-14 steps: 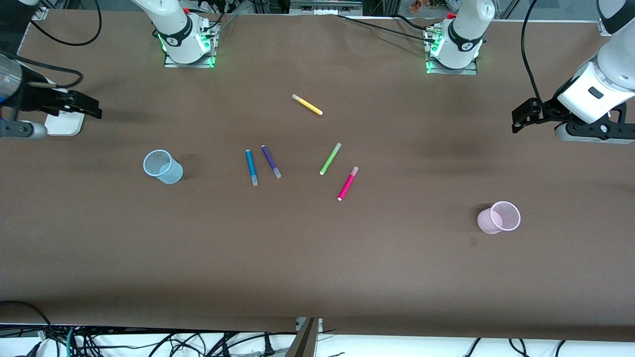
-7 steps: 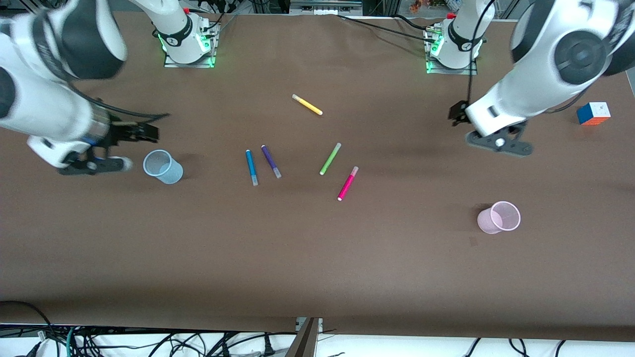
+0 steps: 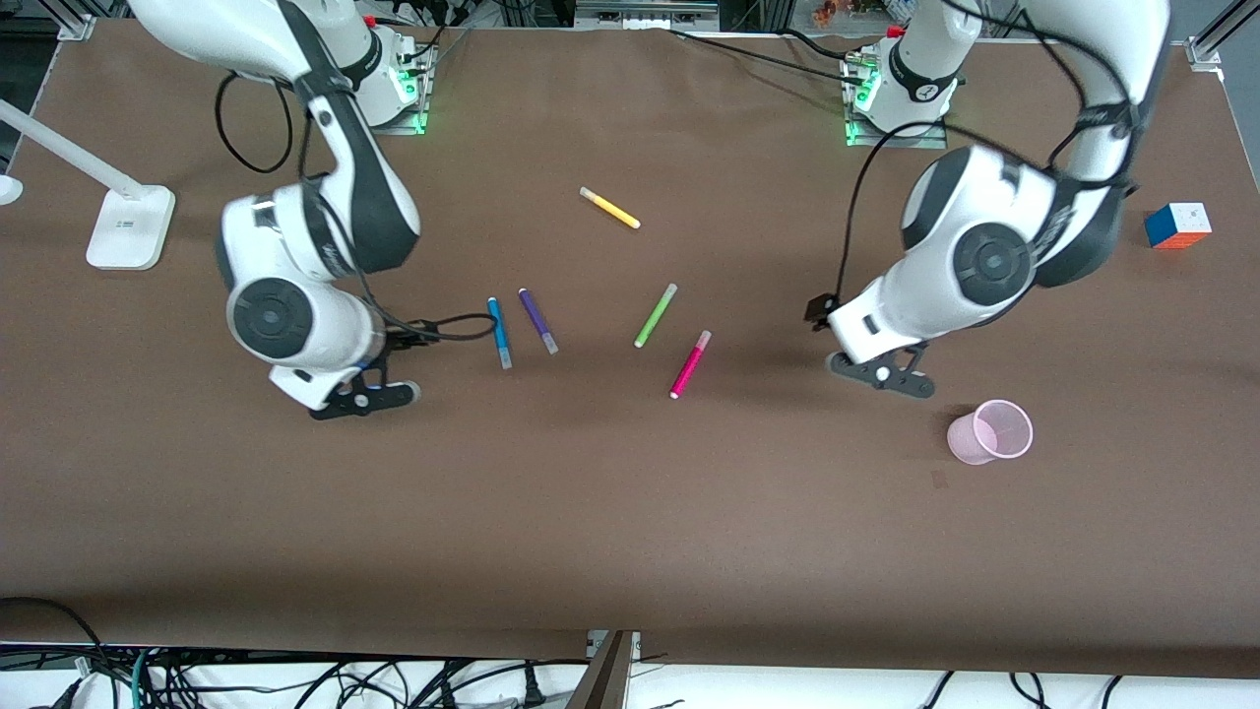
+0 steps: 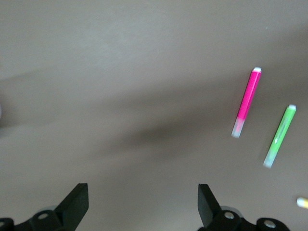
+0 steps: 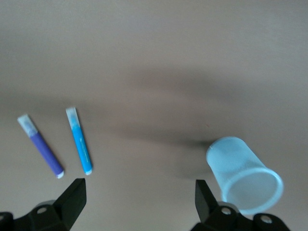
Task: Place pink and blue markers in matching cups
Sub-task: 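Reach the right gripper to the blue marker while the left gripper reaches the pink marker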
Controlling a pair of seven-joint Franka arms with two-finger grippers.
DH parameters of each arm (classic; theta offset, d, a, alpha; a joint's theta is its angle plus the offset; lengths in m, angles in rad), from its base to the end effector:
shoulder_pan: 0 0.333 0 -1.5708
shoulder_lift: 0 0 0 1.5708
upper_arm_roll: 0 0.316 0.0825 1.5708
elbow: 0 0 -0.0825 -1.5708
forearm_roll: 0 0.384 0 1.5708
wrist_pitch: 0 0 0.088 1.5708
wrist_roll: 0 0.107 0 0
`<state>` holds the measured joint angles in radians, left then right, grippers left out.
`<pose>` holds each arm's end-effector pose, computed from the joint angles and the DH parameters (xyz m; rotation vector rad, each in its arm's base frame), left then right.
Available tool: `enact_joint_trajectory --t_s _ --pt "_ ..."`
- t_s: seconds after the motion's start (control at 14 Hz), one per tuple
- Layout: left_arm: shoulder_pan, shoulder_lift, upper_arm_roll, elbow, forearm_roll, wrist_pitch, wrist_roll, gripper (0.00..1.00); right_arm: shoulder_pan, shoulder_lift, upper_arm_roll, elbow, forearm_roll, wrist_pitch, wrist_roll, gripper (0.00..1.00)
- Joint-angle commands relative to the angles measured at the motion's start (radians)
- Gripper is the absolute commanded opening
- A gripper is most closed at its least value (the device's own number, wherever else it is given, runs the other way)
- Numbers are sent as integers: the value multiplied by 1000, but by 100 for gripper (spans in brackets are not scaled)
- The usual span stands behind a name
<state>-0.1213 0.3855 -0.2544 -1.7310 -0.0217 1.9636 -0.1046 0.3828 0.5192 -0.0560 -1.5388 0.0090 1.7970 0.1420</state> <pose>0.5967 -0.2224 0.3541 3.0290 -0.3808 -0.2516 0.6268 0.2184 0.3339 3.0252 0.2812 -0.3795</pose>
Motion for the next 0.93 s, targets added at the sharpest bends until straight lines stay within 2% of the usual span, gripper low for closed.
enact_joint_trajectory --t_s 0.0,0.29,0.57,0.71,0.86 --pt "-67 82 3 19 -7 107 -78 100 44 44 -7 -36 17 100 54 100" --pt "-170 199 10 19 -4 277 -230 100 109 108 -5 -98 17 275 168 100" --pt "-241 282 14 18 14 348 -293 100 149 154 -5 -115 17 341 214 100" --pt "-247 296 11 16 71 368 -323 100 162 171 -5 -115 17 349 214 100" --pt "-264 302 9 13 75 368 -340 100 169 186 -5 -129 17 387 212 100"
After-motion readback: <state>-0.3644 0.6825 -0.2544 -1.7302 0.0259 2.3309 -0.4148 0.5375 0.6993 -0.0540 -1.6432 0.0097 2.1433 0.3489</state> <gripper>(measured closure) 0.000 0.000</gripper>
